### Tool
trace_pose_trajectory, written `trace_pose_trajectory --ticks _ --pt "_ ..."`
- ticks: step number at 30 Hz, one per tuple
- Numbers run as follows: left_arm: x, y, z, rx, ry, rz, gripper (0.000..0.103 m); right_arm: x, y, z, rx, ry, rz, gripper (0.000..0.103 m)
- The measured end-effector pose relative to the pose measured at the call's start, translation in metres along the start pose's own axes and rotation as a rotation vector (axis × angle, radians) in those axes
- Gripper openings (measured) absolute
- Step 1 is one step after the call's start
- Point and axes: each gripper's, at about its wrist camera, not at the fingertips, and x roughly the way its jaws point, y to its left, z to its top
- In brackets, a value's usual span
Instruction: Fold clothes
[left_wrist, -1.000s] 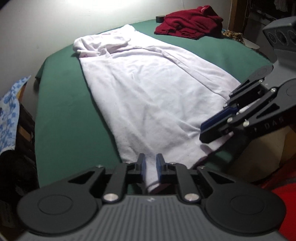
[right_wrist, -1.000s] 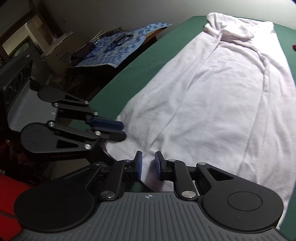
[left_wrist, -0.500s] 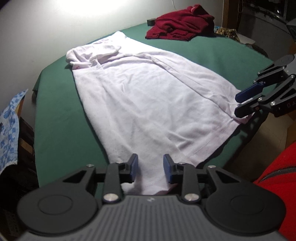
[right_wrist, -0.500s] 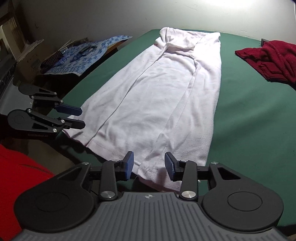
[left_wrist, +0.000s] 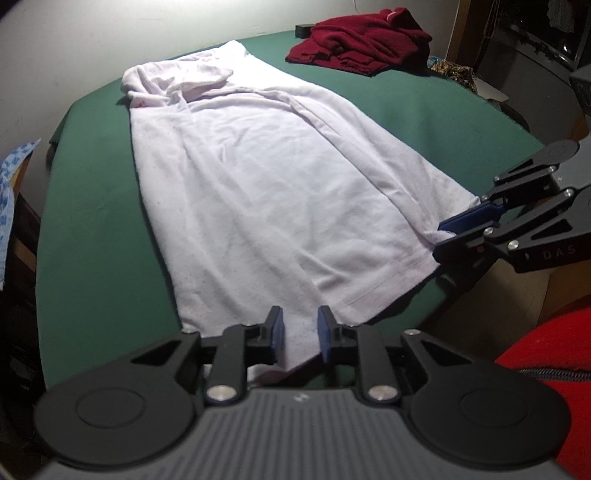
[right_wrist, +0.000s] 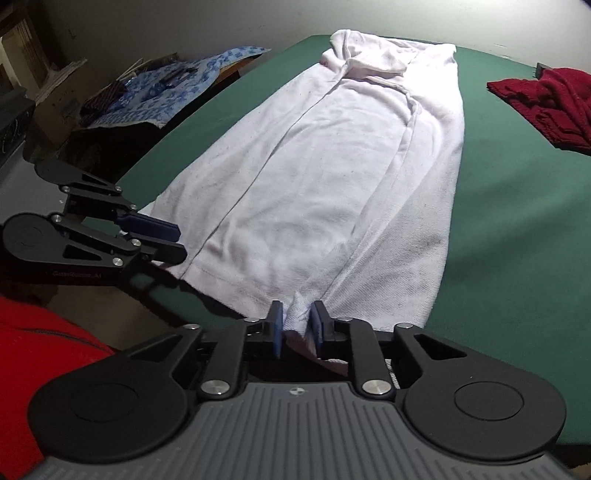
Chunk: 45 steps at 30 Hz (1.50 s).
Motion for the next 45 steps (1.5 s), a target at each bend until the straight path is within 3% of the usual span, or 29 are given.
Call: trace_pose_trajectory --ticks 2,5,6,10,13,16,19,22,26,30,33,37,39,45 --pt "-0.008 -0.001 0.003 0.009 -0.028 0.014 0.022 -0.008 -0.003 0.005 0.037 -0.034 0.026 0.024" --pt "-0.012 0.001 0.01 -0.002 -0.074 0.03 0.036 -0.012 -0.008 0.016 0.083 -0.117 0.002 0.012" --pt "-0.009 0.002 0.012 -0.01 -0.082 0.043 0.036 -0.01 -0.01 0.018 0.096 -0.128 -0.009 0.007" --pt "0.01 0.005 0.01 -0.046 -0.052 0.054 0.031 0.019 -0.017 0.017 0.132 -0.058 -0.032 0.005" --pt "0.01 -0.003 0.008 -0.016 -0.043 0.049 0.031 0.016 -0.011 0.014 0.098 -0.048 -0.012 0.007" --pt "0.005 -0.009 0.01 0.01 -0.063 0.047 0.037 0.006 -0.006 0.016 0.083 -0.105 -0.006 0.007" --pt "0.016 -0.009 0.013 0.005 -0.037 0.035 0.038 0.02 -0.011 0.018 0.138 -0.075 -0.045 0.006" --pt "0.019 -0.008 0.013 -0.001 -0.033 0.023 0.038 0.021 -0.017 0.017 0.167 -0.082 -0.029 0.007" --pt "-0.004 0.001 0.01 -0.015 -0.064 0.049 0.038 -0.005 -0.04 0.015 0.246 -0.139 -0.052 0.012" --pt "-0.031 0.025 0.001 -0.071 -0.1 0.103 0.06 -0.03 -0.065 0.002 0.309 -0.133 -0.103 0.025" --pt "-0.034 0.045 -0.008 -0.132 -0.069 0.149 0.053 -0.033 -0.077 -0.011 0.374 -0.09 -0.089 0.025" --pt "-0.029 0.059 -0.018 -0.215 -0.021 0.084 0.05 -0.033 -0.087 -0.025 0.463 -0.045 -0.011 0.026" --pt "-0.028 0.058 -0.022 -0.233 -0.021 0.038 0.05 -0.031 -0.084 -0.027 0.461 -0.03 0.005 0.026" --pt "-0.015 0.054 -0.027 -0.258 -0.001 0.005 0.049 -0.023 -0.08 -0.027 0.434 -0.017 0.026 0.027"
